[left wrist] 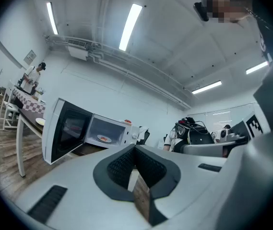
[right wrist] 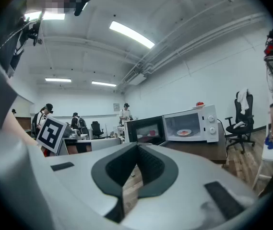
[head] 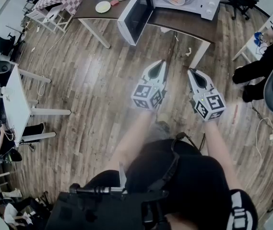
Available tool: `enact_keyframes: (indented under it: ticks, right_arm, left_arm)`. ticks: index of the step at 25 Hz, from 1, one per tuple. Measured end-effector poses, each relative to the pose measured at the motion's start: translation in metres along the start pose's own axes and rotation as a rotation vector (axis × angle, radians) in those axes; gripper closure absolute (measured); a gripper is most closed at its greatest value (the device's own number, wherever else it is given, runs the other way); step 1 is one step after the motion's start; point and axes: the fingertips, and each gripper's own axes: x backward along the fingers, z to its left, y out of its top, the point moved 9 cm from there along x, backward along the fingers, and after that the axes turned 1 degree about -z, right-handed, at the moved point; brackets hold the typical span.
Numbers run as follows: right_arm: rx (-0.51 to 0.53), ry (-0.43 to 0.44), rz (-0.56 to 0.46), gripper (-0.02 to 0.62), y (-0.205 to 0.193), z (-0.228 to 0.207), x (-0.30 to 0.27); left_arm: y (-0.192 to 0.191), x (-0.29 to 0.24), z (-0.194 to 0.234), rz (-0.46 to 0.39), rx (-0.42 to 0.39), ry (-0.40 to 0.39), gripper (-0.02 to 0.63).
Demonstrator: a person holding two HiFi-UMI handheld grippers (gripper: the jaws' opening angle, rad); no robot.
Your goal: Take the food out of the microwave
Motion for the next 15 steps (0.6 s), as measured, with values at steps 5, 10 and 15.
enact_keyframes:
  ticks: [5, 10, 15]
  right_arm:
    - [0.002, -0.010, -0.005, 0.600, 0.002, -0.019, -0.036]
    - [0.010, -0.039, 0.013, 0.600, -0.003, -0.038, -0.064]
    - [-0.003, -0.098, -0.005, 0.600, -0.001, -0.059, -0.083]
  left_arm:
    - [0.001, -0.033, 0.028, 0.000, -0.001, -0.020, 0.604]
    - [-0.006, -0.062, 0.051, 0.025, 0.019, -0.048, 0.604]
    - [-0.007, -0.090, 0.066, 0.036, 0.032, -0.073, 0.604]
